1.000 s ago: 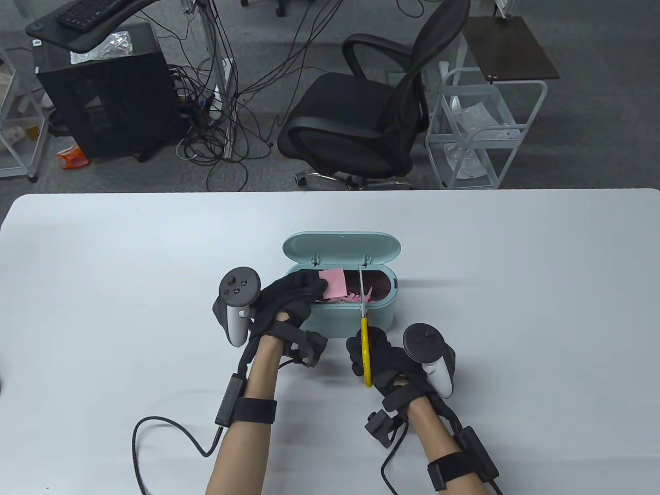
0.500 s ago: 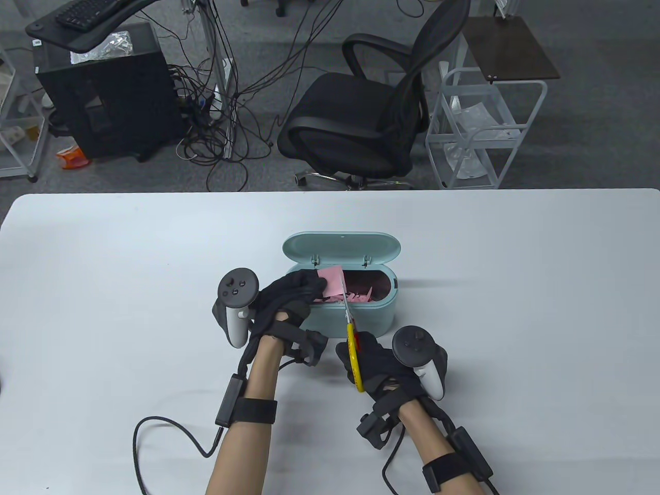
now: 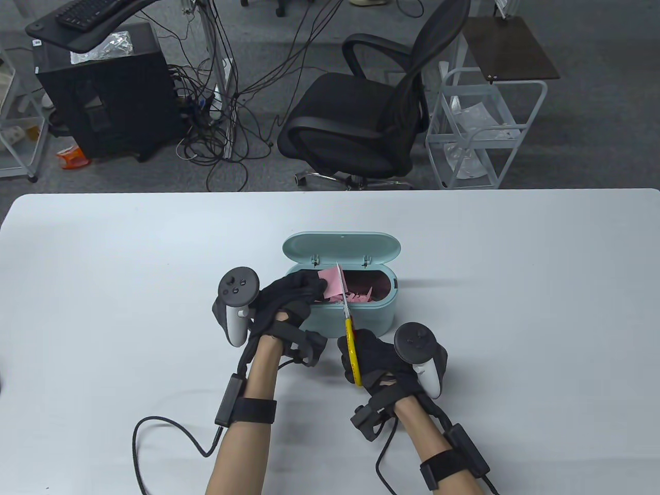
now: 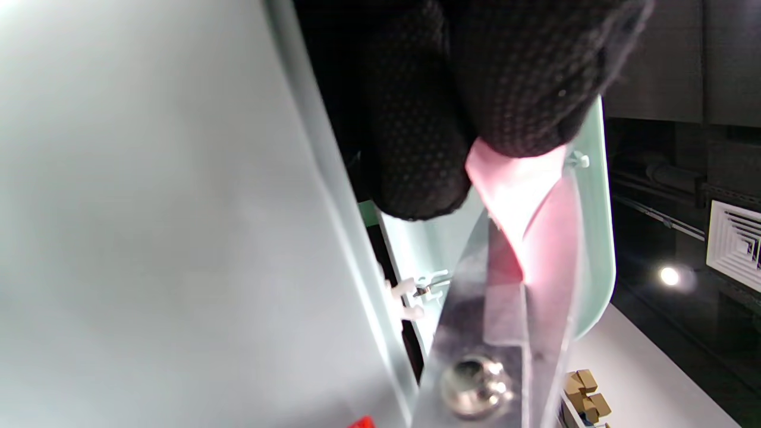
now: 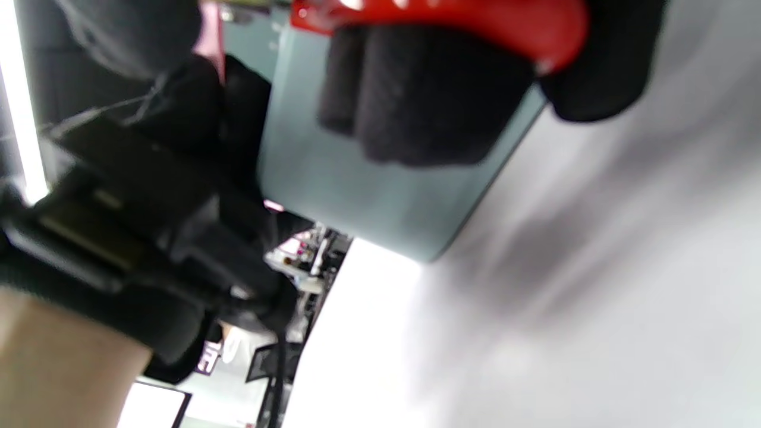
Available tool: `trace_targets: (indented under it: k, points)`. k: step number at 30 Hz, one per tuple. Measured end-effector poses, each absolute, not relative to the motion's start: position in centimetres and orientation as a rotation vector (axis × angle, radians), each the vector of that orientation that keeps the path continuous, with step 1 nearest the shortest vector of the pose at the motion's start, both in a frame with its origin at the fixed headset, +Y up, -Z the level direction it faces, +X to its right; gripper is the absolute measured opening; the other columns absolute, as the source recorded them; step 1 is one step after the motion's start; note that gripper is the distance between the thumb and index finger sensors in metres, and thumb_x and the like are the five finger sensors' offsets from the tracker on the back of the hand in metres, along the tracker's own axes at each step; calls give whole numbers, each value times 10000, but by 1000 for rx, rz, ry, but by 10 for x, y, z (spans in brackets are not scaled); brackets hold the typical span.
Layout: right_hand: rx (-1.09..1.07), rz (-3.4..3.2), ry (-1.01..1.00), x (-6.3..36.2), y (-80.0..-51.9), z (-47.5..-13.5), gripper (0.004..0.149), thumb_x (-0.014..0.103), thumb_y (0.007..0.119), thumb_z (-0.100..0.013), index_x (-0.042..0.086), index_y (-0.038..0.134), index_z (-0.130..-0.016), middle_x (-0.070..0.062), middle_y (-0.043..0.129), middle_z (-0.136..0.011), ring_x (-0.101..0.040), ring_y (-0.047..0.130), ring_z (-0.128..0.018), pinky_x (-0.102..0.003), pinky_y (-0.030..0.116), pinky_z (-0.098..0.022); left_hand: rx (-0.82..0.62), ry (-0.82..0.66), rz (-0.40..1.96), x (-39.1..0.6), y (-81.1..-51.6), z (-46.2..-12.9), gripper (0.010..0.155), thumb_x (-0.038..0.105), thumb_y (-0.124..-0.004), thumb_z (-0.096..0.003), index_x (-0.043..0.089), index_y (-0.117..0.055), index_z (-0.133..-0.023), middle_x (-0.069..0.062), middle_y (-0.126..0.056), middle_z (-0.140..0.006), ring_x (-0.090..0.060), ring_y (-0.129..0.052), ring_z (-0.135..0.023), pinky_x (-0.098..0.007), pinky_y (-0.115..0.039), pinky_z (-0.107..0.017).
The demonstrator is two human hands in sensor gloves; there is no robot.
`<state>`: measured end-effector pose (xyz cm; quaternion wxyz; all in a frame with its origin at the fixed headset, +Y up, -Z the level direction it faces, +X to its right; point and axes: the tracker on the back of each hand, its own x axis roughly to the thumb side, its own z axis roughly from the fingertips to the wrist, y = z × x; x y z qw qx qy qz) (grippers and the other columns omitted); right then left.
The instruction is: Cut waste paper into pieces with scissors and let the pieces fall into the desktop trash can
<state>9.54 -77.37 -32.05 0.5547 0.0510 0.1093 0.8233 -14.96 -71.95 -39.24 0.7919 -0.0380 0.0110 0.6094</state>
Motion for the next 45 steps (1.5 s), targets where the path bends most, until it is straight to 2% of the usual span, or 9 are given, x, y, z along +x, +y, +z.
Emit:
trace_targets:
  k: [6, 11, 19, 34, 37, 45]
  points:
    - [102, 1938, 218, 100, -772, -319, 574, 587, 716, -395, 139, 777, -749, 34, 966, -510, -128, 1016, -214, -478, 835, -517, -78, 25, 1312, -149, -720, -393, 399, 434, -882, -400, 228, -961, -732, 53, -1081, -617, -211, -979, -751, -649, -312, -746]
    - [138, 1967, 297, 100, -771, -321, 676, 675, 684, -405, 147, 700, -825, -22, 906, -650, -186, 984, -354, -561, 736, -589, -77, 17, 1275, -148, -719, -393, 395, 435, -881, -400, 234, -961, -731, 56, -1081, -619, -209, -977, -754, -651, -317, -746]
    - [146, 1984, 316, 98, -767, -325, 700, 688, 680, -404, 140, 685, -838, -37, 893, -676, -203, 978, -382, -574, 723, -595, -97, -4, 1243, -147, -718, -394, 395, 435, -885, -399, 236, -963, -731, 56, -1081, -618, -208, -975, -751, -653, -319, -747]
    - [116, 1950, 241, 95, -768, -327, 663, 663, 688, -405, 132, 726, -801, -11, 925, -604, -187, 995, -317, -545, 770, -558, -94, -1, 1238, -147, -718, -394, 394, 437, -883, -401, 241, -961, -733, 59, -1079, -624, -204, -974, -756, -651, -321, -748]
    - [109, 1938, 183, 95, -766, -329, 586, 574, 732, -392, 101, 797, -733, 32, 977, -466, -125, 1020, -176, -483, 843, -509, -92, 0, 1239, -147, -718, -394, 395, 436, -884, -399, 239, -962, -733, 59, -1080, -622, -205, -974, -754, -651, -321, -747]
    - [64, 1906, 192, 103, -771, -326, 582, 588, 738, -402, 124, 795, -748, 15, 977, -504, -142, 1016, -207, -498, 813, -536, -90, 5, 1253, -147, -719, -394, 393, 435, -884, -401, 242, -960, -735, 60, -1079, -627, -205, -973, -756, -650, -319, -747]
